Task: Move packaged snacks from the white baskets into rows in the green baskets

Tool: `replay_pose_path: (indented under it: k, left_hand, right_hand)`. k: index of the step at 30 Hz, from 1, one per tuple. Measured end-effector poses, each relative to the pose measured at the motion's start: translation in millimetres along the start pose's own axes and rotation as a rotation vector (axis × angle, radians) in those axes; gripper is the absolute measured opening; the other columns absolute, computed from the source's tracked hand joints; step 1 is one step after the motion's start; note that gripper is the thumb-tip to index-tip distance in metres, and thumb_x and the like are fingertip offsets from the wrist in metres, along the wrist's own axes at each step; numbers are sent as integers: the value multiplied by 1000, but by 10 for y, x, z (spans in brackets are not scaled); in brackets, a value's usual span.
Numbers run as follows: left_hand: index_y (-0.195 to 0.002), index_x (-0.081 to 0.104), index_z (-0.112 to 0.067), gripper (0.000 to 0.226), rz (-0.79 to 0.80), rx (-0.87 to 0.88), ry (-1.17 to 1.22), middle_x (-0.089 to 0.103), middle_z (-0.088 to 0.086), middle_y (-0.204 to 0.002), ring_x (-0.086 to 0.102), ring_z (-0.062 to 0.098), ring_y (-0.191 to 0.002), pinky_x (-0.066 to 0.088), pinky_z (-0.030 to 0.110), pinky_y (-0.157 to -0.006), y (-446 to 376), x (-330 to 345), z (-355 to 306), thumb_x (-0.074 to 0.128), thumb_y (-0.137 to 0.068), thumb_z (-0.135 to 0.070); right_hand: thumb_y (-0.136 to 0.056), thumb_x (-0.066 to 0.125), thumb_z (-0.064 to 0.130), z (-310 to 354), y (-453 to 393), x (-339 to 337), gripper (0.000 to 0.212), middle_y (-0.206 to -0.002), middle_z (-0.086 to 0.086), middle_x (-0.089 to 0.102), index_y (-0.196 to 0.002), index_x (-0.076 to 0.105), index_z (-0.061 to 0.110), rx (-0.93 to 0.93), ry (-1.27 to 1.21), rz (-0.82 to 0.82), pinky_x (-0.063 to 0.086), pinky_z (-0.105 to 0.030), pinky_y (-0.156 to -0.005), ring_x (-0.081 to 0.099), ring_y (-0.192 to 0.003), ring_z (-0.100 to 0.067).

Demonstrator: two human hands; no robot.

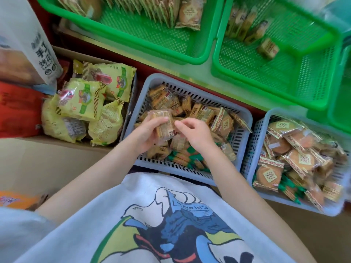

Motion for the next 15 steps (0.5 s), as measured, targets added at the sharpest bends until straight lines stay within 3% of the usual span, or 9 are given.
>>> replay_pose_path:
  k: [2, 4, 6, 8, 11, 15]
  left_hand:
    - [-140, 45, -13, 64, -60, -8, 38, 67, 16, -128, 66, 32, -116, 54, 49, -98, 41, -125, -6, 76, -85, -22]
    - [-132, 52, -10, 44, -124, -22, 44, 74, 11, -110, 72, 26, -101, 60, 38, -84, 103, -243, -7, 68, -92, -19]
    - [-127, 56, -11, 36, -159, -34, 28, 75, 8, -103, 74, 21, -91, 60, 34, -79, 133, -356, 32, 66, -94, -21]
    - [-129, 55, -11, 42, -181, -29, 10, 74, 9, -108, 74, 22, -93, 60, 35, -78, 150, -425, 68, 69, -91, -24]
    - [-129, 54, -12, 48, -209, -22, -16, 73, 12, -116, 73, 26, -102, 60, 39, -80, 167, -480, 120, 74, -88, -27]
    - [-129, 57, -11, 58, -240, 7, -69, 74, 10, -115, 73, 25, -103, 59, 39, -88, 191, -546, 101, 82, -81, -31]
  right_hand:
    - [-99, 60, 36, -71, -124, -70, 18, -92, 11, 69, -99, 71, 22, 39, 42, -72, 53, -33, -86, 65, -92, -12]
    - [-100, 58, 28, -149, -291, -77, 19, -113, 4, 68, -113, 69, 20, 66, 137, -109, 49, -32, -95, 63, -108, -18]
    - [-101, 57, 23, -227, -485, 18, 35, -141, -4, 55, -135, 59, 16, 69, 274, -67, 41, -25, -94, 54, -126, -23]
    - [-102, 54, 21, -327, -654, 168, 51, -156, -8, 39, -151, 41, 14, 110, 395, 6, 41, -28, -95, 47, -135, -28]
    - [-101, 55, 21, -451, -783, 343, 55, -156, -16, 36, -152, 35, 11, 170, 594, 67, 47, -40, -101, 49, -132, -37]
    - [-95, 67, 34, -363, -767, 327, 52, -132, -11, 56, -137, 52, 8, 192, 571, 34, 53, -37, -86, 61, -110, -30]
Point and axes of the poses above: each hand's wrist, its own y-axis away from the middle knuckle, its own x-axis out of the palm, z = x × y, the point moved 6 cm from there along -y, towards the middle knuckle
